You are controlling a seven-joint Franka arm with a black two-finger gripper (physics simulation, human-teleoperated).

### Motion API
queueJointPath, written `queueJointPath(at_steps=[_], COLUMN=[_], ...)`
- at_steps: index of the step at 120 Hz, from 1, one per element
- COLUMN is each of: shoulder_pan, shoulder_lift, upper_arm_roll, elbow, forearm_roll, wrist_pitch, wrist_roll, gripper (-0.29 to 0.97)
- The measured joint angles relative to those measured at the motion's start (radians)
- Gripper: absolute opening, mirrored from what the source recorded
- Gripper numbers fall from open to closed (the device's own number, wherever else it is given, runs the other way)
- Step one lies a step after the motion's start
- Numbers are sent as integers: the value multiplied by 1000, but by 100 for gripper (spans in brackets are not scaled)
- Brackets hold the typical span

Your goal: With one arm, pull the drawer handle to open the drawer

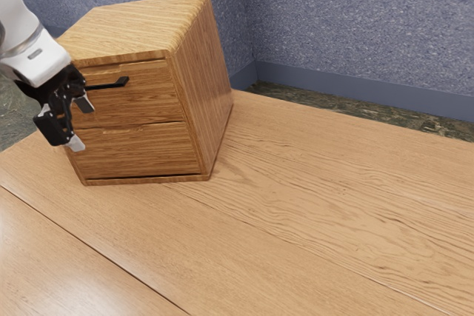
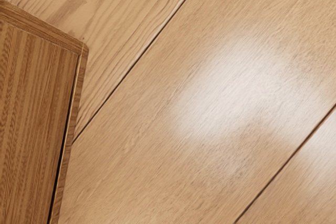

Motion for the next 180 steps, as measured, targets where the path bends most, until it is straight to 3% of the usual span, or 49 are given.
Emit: queueJointPath(at_steps=[14,42,82,148,180], shoulder_pan=[-225,-433,-448,-460,-518], shoulder_lift=[-5,-42,-53,-44,-41], upper_arm_roll=[215,449,485,537,615], elbow=[1,30,87,90,92], forearm_roll=[28,89,142,155,164], wrist_pitch=[67,128,151,202,234], wrist_roll=[63,164,256,326,342], gripper=[68,68,68,68,68])
